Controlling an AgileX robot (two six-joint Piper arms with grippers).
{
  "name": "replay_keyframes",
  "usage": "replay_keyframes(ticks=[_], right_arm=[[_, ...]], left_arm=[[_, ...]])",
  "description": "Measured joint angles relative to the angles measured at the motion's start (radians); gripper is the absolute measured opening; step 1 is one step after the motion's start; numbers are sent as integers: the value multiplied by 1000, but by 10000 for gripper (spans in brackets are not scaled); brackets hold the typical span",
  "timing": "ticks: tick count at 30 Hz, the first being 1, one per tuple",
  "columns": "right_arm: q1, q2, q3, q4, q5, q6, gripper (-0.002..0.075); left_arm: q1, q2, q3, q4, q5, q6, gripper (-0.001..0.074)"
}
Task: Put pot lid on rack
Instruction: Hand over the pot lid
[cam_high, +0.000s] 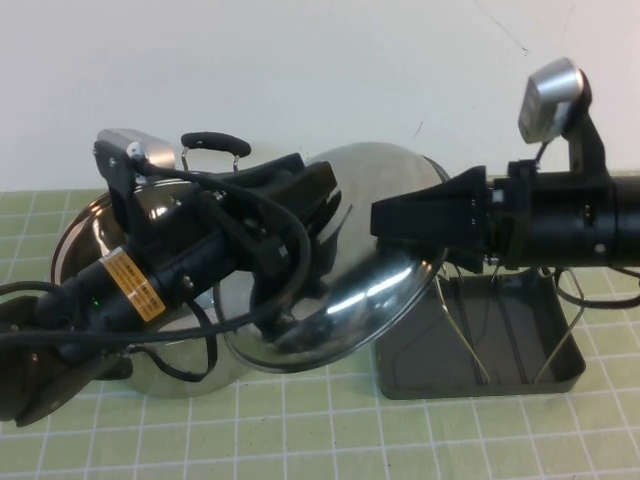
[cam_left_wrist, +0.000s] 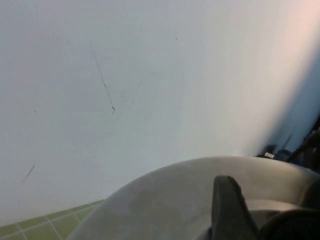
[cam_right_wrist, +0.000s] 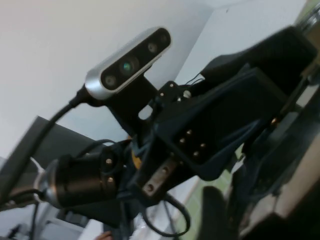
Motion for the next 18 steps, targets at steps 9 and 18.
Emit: replay_keyframes(ticks=[9,18], right_arm=[[52,8,-49,32,-22,-37,173],[52,-27,-74,-11,-87,-143,83]], left_arm=[[2,0,-8,-20,-20,-55,310],[30,-1,-8,-5,-12,-93,564]])
